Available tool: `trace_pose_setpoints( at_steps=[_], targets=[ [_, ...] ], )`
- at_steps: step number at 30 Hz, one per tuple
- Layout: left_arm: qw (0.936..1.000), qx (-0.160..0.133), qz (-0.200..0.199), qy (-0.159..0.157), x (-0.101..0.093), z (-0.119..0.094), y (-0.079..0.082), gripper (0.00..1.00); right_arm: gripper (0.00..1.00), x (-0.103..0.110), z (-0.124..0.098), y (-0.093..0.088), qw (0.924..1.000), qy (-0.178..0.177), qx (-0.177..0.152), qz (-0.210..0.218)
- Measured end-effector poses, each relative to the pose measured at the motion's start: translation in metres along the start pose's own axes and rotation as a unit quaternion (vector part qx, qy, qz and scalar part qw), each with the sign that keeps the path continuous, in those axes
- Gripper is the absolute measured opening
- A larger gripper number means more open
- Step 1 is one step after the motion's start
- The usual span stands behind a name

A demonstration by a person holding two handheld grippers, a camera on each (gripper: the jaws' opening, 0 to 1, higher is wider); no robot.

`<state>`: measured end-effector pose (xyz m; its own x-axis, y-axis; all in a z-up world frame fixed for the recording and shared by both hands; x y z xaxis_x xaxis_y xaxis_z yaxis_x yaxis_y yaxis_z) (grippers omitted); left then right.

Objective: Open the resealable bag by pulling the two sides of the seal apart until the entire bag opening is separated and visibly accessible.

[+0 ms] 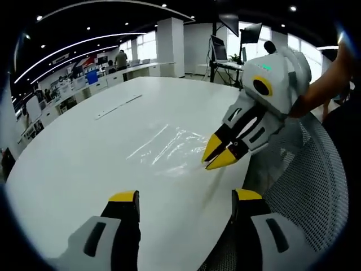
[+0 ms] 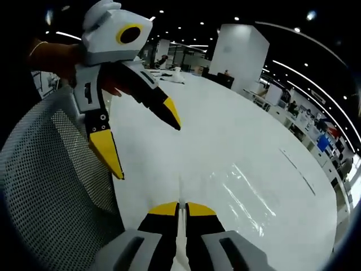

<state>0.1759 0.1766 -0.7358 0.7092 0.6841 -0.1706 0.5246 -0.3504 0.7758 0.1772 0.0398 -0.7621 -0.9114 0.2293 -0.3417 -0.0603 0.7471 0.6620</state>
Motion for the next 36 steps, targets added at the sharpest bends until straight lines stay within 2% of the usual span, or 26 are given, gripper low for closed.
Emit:
trace_pose_setpoints(
  at_steps=[4,9,12,14,21,23,26,28,33,36],
  targets=[
    [0.9999,0.003,0.01,-0.009,-0.002,0.002,0.001,0.57,0.0,0.006,0.001,0.001,0.9999,0.006,0.003,-0.013],
    [0.9977,0.029,0.061,-0.005,-0.006,0.006,0.003,0.54,0.0,0.011,0.001,0.002,0.9997,0.016,0.004,-0.018],
    [0.9964,0.031,0.079,-0.012,-0.011,0.009,0.004,0.49,0.0,0.016,0.001,0.001,0.9987,0.021,0.013,-0.046],
    [0.9952,0.035,0.09,-0.016,-0.013,0.011,0.005,0.45,0.0,0.017,0.001,0.002,0.9986,0.025,0.011,-0.045],
    [0.9893,0.056,0.133,-0.021,-0.015,0.015,0.005,0.44,0.0,0.022,0.0,0.005,0.9985,0.034,0.006,-0.042],
    [0.9876,0.06,0.143,-0.023,-0.016,0.016,0.005,0.4,0.0,0.023,0.0,0.006,0.9985,0.036,0.006,-0.042],
    [0.985,0.07,0.154,-0.036,-0.018,0.018,0.004,0.24,0.0,0.025,0.001,0.008,0.9979,0.04,0.007,-0.051],
    [0.9821,0.076,0.164,-0.051,-0.022,0.02,0.003,0.18,0.0,0.025,0.002,0.01,0.9976,0.042,0.004,-0.055],
    [0.9754,0.089,0.195,-0.051,-0.024,0.024,0.002,0.17,0.0,0.025,0.002,0.013,0.9967,0.045,0.003,-0.067],
    [0.9733,0.091,0.2,-0.067,-0.027,0.025,0.002,0.08,0.0,0.026,0.002,0.014,0.9966,0.047,0.001,-0.068]
  ],
)
Point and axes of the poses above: the point that each gripper's makers call its tool centre point, and the gripper's own axes: z roughly forward along the fingers, x roughly to its left, y roughly out of its top, the point moved 7 cm from there along -z, roughly backward along the fingers, and after that the axes turned 13 degrees about -z, right-handed, at the moved point
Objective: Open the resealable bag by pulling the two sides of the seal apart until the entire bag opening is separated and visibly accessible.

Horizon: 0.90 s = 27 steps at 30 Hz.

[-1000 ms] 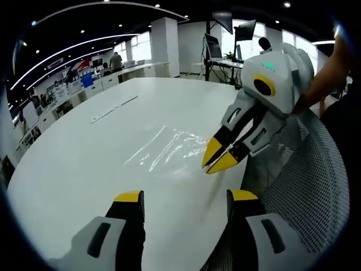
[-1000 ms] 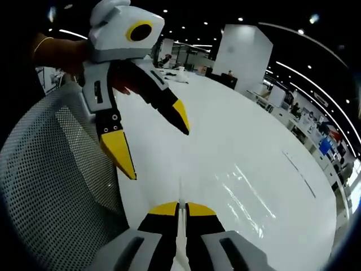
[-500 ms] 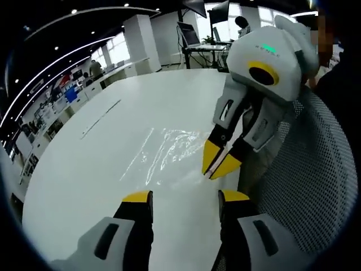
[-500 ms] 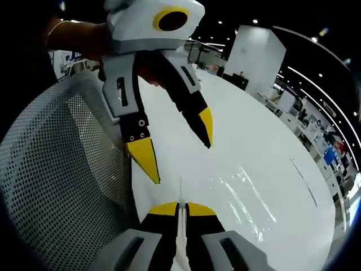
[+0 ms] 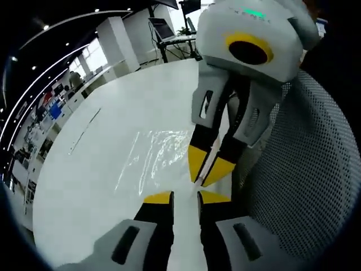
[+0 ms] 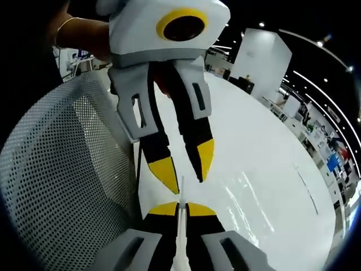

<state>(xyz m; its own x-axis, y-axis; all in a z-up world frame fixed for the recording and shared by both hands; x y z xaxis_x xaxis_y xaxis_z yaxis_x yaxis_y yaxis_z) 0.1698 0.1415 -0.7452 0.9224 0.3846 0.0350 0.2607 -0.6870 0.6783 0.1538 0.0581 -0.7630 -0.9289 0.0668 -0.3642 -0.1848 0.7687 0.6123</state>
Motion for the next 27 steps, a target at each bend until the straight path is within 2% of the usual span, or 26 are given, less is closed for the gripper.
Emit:
trace_pose_setpoints(
  at_steps=[1,4,8,10,14,16,19,20,21,23,27],
  targets=[
    [0.9999,0.007,0.003,-0.01,-0.0016,0.0009,-0.0014,0.04,0.0,-0.0003,-0.0003,-0.0002,1.0,-0.001,0.002,-0.002],
    [0.9989,0.017,0.041,-0.016,-0.0027,0.0027,-0.0024,0.03,0.0,-0.0008,-0.0018,0.0007,1.0,0.001,0.001,-0.001],
    [0.9959,0.017,0.083,-0.034,-0.0061,0.0034,0.0006,0.02,0.0,-0.0002,-0.0031,0.0031,0.9999,0.007,0.002,-0.011],
    [0.9953,0.013,0.092,-0.028,-0.0064,0.0029,0.0026,0.01,0.0,-0.0009,-0.003,0.0034,0.9998,0.003,0.006,-0.019],
    [0.9936,0.006,0.107,-0.036,-0.0092,0.0027,0.0039,0.0,0.01,-0.0027,-0.0047,0.0051,0.9996,0.004,0.008,-0.027],
    [0.9926,0.002,0.114,-0.042,-0.0099,0.0018,0.0055,0.0,0.01,-0.0019,-0.0056,0.0061,0.9985,0.004,0.013,-0.053],
    [0.9922,-0.003,0.116,-0.045,-0.0104,0.0013,0.0069,0.0,0.02,-0.0002,-0.0042,0.0072,0.9977,0.008,0.013,-0.066],
    [0.9924,-0.003,0.116,-0.041,-0.0101,0.0019,0.0067,0.0,0.01,-0.0013,-0.0037,0.007,0.997,0.006,0.016,-0.075],
    [0.9953,-0.008,0.094,-0.022,-0.0085,0.0015,0.007,0.0,0.01,-0.0032,-0.0042,0.0072,0.9964,0.002,0.018,-0.083],
    [0.9967,-0.007,0.077,-0.027,-0.0091,0.0015,0.0075,0.0,0.0,-0.0045,-0.0043,0.0071,0.9964,0.008,0.019,-0.083],
    [0.9963,-0.004,0.082,-0.026,-0.0087,0.0017,0.0063,0.0,0.0,-0.0047,-0.0041,0.0052,0.9968,0.01,0.018,-0.077]
  ],
)
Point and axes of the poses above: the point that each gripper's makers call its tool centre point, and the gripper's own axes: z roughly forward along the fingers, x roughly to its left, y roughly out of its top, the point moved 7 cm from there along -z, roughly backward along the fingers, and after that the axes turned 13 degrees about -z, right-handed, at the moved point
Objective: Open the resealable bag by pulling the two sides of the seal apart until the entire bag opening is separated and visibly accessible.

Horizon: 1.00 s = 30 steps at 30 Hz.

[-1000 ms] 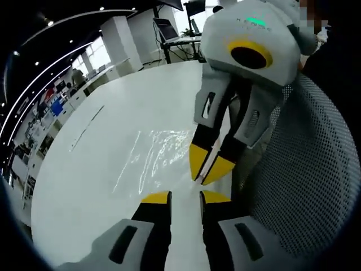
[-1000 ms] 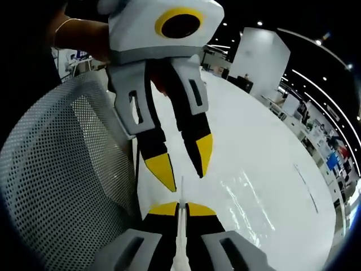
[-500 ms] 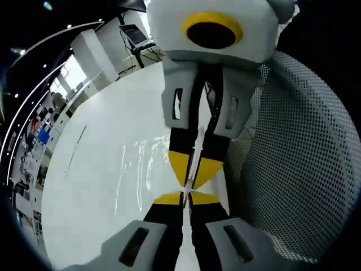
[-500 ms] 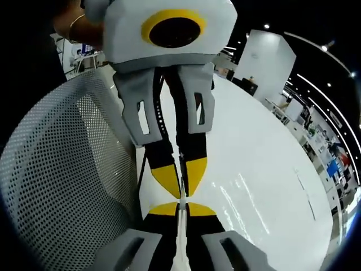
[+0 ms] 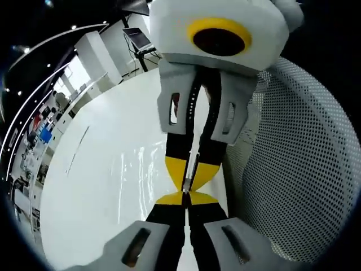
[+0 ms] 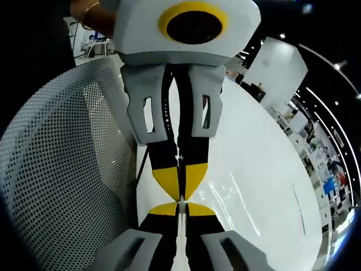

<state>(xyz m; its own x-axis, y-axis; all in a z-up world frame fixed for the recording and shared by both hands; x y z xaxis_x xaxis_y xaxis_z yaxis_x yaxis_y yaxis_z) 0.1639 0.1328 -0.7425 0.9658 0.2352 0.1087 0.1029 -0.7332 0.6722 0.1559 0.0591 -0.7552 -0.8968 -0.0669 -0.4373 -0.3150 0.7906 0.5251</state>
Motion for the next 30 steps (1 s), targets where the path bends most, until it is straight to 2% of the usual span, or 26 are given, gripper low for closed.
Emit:
trace_pose_setpoints(
  at_steps=[7,12,21,30],
  targets=[
    [0.9999,0.007,0.005,-0.006,-0.004,-0.001,-0.002,0.0,0.0,0.003,0.0,0.002,0.9998,0.012,-0.004,0.012],
    [0.9996,0.013,0.026,-0.006,-0.006,-0.003,-0.003,0.0,0.0,0.004,0.001,0.003,0.9994,0.019,-0.011,0.027],
    [0.9992,0.021,0.033,-0.008,-0.005,-0.001,-0.004,0.0,0.0,0.005,0.001,-0.004,0.9994,0.019,0.003,0.027],
    [0.9998,0.015,0.013,-0.003,-0.003,-0.003,-0.007,0.0,0.0,0.006,-0.002,-0.015,0.9991,0.012,0.017,0.038]
  ],
)
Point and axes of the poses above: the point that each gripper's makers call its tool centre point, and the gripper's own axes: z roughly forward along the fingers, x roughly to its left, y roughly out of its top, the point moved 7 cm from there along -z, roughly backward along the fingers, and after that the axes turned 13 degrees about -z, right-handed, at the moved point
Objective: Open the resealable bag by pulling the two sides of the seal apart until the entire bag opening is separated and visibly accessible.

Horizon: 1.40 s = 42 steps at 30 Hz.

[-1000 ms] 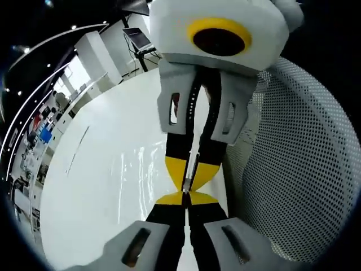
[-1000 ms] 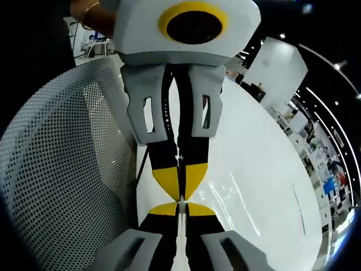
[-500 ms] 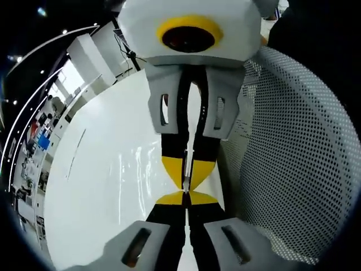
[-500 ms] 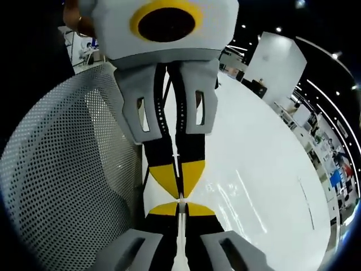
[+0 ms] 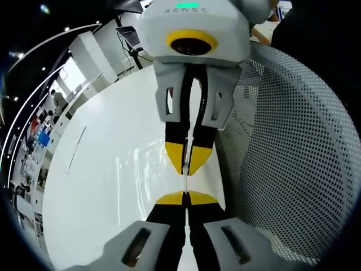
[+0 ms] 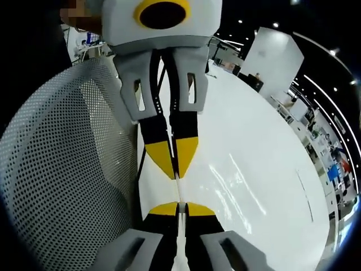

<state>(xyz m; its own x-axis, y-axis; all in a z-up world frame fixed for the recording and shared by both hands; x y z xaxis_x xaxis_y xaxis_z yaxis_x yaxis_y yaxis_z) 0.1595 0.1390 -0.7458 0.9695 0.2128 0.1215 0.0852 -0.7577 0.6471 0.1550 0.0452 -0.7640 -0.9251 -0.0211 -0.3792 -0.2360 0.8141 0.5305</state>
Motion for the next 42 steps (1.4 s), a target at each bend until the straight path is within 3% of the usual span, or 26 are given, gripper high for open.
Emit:
trace_pose_setpoints(
  at_steps=[4,10,18,34,42],
  targets=[
    [1.0,-0.004,-0.004,0.003,0.001,0.0,0.0,0.0,0.0,0.001,-0.002,0.002,0.9997,0.0,0.001,-0.026],
    [1.0,-0.002,-0.004,0.005,0.0,0.0,0.0,0.0,0.0,-0.003,-0.003,0.004,0.9998,-0.004,-0.009,-0.02],
    [0.9998,-0.001,0.01,0.016,-0.003,0.003,0.005,0.12,0.0,-0.005,-0.001,0.009,0.9996,-0.015,-0.006,-0.021],
    [0.9993,0.005,0.034,0.016,-0.004,0.006,0.009,0.0,0.0,0.001,0.0,0.011,0.9988,-0.012,0.0,-0.048],
    [0.9996,0.004,0.028,0.009,-0.005,0.006,0.006,0.0,0.0,0.002,0.001,0.011,0.9989,-0.013,0.0,-0.045]
  ],
)
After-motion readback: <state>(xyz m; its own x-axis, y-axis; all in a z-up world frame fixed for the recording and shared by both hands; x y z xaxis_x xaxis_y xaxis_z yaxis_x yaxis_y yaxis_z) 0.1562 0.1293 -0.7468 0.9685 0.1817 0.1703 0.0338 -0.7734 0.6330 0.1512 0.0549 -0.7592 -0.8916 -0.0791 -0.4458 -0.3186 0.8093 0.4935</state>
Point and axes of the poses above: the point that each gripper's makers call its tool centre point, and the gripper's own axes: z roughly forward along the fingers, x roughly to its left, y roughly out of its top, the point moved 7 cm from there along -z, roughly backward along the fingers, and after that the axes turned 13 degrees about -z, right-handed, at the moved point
